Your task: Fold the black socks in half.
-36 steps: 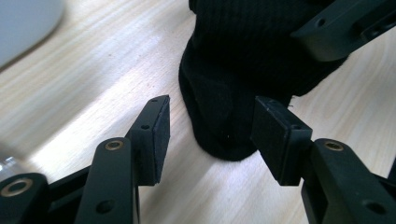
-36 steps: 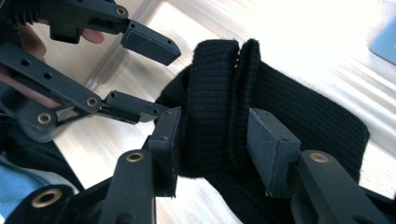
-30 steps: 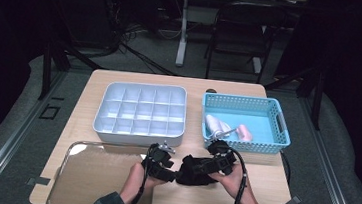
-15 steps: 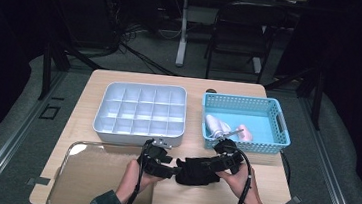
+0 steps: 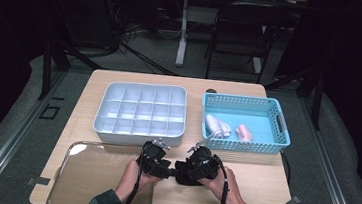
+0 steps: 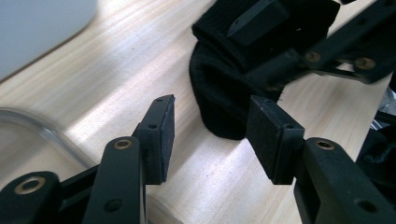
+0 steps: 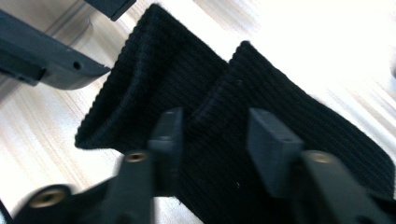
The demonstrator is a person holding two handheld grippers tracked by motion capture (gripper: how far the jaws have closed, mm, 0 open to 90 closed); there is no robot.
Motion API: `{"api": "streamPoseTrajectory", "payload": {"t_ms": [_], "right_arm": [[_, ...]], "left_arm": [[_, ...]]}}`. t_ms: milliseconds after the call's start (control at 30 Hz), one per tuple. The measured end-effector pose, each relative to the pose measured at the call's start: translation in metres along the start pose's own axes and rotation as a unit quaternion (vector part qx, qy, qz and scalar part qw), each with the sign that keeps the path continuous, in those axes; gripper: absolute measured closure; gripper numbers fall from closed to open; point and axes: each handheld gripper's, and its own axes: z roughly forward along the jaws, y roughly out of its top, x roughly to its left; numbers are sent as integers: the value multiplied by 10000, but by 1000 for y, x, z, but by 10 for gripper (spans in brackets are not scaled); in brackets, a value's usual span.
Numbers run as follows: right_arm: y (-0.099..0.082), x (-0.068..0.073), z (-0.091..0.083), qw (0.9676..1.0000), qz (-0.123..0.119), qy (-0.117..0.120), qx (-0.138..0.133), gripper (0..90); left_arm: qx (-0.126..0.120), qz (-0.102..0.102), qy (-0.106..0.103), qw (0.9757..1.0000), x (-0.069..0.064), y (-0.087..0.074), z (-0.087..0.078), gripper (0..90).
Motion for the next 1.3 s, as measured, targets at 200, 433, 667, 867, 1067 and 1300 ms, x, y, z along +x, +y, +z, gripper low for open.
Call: {"api": "streamPoseTrajectory", "payload": {"t_ms": [200,433,667,867,1067,1300], "right_arm": [[-2,-4,-4,9998,152,108,-80,842],[-1,-8,-23,9992,227,172,-271,858],[-1,-4,-48,9945,256,700,-740,857],[-1,-1,-19,9978,78,642,-165,851],[-1,2,-16,9980,53,588,-221,849],[-1,2,-7,9975,72,700,-115,848]], "left_arm": [[-103,-85,-91,9999,1,0,0,576],[-89,-117,-142,9998,0,-1,13,642],[-96,-99,-116,9998,-2,0,21,696],[-1,-78,-50,10000,-1,-1,22,682],[13,-129,-24,9999,5,-2,16,655],[152,-31,-8,9999,3,0,25,692]]}}
